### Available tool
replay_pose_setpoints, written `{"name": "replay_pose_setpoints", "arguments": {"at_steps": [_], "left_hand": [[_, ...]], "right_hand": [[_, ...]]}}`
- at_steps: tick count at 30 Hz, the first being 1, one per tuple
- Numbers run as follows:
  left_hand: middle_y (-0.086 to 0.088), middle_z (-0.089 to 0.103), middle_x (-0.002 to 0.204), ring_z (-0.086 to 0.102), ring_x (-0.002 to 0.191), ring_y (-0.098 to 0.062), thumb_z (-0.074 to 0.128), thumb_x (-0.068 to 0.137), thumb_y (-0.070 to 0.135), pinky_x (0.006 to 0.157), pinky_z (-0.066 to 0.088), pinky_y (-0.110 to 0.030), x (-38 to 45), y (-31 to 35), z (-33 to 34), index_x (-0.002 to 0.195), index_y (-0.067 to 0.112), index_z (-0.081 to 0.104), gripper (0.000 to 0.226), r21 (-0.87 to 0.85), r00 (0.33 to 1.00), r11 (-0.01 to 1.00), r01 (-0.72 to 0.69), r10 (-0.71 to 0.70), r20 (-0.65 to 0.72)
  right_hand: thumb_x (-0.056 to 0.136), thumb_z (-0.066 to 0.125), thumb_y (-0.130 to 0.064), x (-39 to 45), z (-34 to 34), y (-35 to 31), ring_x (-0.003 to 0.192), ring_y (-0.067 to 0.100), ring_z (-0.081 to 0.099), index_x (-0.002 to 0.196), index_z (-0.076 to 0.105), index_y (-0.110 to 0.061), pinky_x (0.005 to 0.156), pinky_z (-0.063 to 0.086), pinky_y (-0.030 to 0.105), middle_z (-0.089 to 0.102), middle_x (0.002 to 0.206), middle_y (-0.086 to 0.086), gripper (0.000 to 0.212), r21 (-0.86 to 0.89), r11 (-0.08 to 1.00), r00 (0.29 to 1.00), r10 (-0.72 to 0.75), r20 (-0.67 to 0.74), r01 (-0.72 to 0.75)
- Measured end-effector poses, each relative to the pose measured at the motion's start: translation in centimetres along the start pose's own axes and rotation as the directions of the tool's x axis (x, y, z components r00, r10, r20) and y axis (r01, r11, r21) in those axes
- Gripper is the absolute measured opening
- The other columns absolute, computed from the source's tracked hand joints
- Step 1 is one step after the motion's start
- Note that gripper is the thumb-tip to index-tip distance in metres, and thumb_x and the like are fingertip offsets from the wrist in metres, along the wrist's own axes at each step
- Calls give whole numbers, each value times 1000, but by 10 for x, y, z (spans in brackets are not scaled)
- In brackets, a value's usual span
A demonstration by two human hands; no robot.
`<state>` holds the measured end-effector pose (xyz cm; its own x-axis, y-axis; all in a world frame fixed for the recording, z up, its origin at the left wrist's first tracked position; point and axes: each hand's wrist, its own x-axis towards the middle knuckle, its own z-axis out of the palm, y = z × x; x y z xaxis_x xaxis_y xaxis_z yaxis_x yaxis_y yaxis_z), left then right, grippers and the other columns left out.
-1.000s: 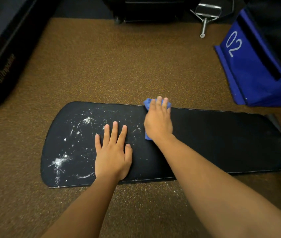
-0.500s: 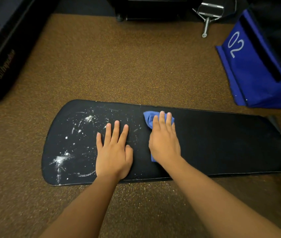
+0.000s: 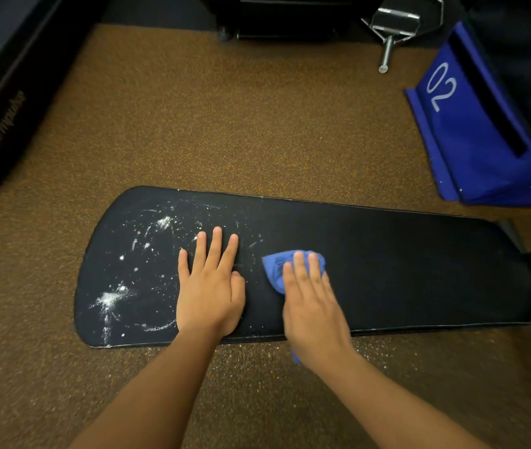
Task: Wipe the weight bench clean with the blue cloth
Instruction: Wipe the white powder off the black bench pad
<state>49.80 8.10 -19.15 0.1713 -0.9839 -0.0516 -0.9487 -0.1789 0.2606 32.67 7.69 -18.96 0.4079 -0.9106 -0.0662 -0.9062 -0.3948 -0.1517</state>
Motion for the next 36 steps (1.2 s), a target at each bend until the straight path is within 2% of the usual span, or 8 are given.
{"name": "replay_pose_setpoints", "arguments": {"at_steps": [6,12,16,20,22,28,32,36], "left_hand": [[1,6,160,-4,147,-20,12,88,37,117,-1,-49,1,0,2,151,27,15,64,3,1000,1000,3,-3,0],[3,3,160,-8,146,-16,7,85,38,118,-4,-46,0,-2,1,151,26,15,68,-43,1000,999,-4,4,-2],[3,5,160,-6,147,-17,11,86,37,118,-3,-47,0,-2,0,151,25,16,66,-54,1000,999,-4,3,-7],[3,2,160,-8,147,-17,9,87,38,118,-5,-46,0,-1,1,152,26,13,66,-33,1000,999,0,0,5],[2,3,160,-8,147,-17,9,87,38,118,-5,-47,0,-1,1,152,25,14,66,-33,1000,999,5,-5,-1],[3,4,160,-8,147,-17,9,87,39,118,-6,-45,0,0,0,152,25,15,66,-48,1000,999,6,-6,-2],[3,6,160,-7,147,-15,14,91,45,118,-5,-45,0,-2,0,152,23,16,65,-87,1000,996,6,-7,-15],[2,25,156,7,146,-17,27,91,51,118,-1,-45,-1,-2,-3,143,21,35,60,-147,998,989,-15,4,-70]], "right_hand": [[91,28,-19,57,-11,-39,143,45,5,147,18,4,115,14,53,12,154,29,61,23,983,982,179,64,-180],[70,73,-16,6,-1,-43,138,45,25,140,35,5,105,37,56,34,147,28,83,46,992,987,-126,104,122],[81,38,-12,17,-4,-22,133,43,37,134,46,3,99,44,54,43,142,26,56,19,1000,999,0,40,-1],[94,35,-13,62,-11,-23,144,41,-4,149,7,2,116,5,49,1,157,24,63,-15,993,991,121,54,-120],[97,30,-15,79,-13,-30,144,40,-10,149,0,0,118,1,49,-5,157,23,62,-7,986,985,168,29,-168],[99,28,-23,69,-10,-31,144,37,-11,149,2,-1,118,5,50,-3,158,22,61,21,999,997,28,76,-29],[100,30,-35,63,-29,-18,145,20,-15,152,8,-17,118,5,41,-6,161,5,59,367,930,993,-41,112,-3],[96,44,-25,51,-44,20,145,12,12,146,35,-22,115,18,32,23,157,-4,50,497,867,992,91,-85,-37]]}}
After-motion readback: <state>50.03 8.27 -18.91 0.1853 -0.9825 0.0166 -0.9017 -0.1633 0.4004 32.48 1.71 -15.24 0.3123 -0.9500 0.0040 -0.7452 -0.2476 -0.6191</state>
